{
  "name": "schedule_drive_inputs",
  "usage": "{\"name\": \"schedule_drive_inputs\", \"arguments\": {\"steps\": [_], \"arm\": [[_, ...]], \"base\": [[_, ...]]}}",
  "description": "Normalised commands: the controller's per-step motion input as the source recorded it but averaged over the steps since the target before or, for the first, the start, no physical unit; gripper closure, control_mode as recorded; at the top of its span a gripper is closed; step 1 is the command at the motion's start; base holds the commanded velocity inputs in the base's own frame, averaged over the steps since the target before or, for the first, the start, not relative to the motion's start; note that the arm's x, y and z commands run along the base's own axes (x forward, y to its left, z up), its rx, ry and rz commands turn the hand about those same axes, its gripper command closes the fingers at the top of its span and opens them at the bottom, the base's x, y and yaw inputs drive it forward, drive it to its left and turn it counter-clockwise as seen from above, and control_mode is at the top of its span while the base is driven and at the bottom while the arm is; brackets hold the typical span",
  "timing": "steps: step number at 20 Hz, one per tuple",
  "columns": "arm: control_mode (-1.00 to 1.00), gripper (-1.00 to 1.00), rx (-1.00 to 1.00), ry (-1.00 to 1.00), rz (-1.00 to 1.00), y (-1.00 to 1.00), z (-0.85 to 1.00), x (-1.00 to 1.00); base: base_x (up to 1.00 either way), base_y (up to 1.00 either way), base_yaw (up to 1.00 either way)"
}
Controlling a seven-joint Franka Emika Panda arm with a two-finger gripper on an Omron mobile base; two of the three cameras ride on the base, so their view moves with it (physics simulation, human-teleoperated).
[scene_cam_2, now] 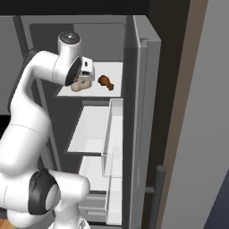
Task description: Gather the cucumber and squash from the fridge and place them on a tray on the dining counter. Then gather the steak and chicken drumstick from the fridge and place them on the other tray.
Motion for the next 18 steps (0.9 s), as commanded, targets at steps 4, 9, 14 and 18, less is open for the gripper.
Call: {"name": "schedule_drive_inputs", "arguments": {"steps": [4, 9, 14, 18], "arm": [[-1.0, -1.0, 0.0, 0.03, 0.0, 0.22, -0.06, 0.21], [-1.0, -1.0, 0.0, 0.0, 0.01, 0.0, -0.07, 0.23], [-1.0, -1.0, 0.0, 0.0, 0.0, 0.01, -0.17, 0.11], [-1.0, -1.0, 0.0, 0.01, 0.0, 0.03, -0.17, 0.09]], "base": [[0.0, 0.0, 0.0], [0.0, 0.0, 0.0], [0.0, 0.0, 0.0], [0.0, 0.0, 0.0]]}}
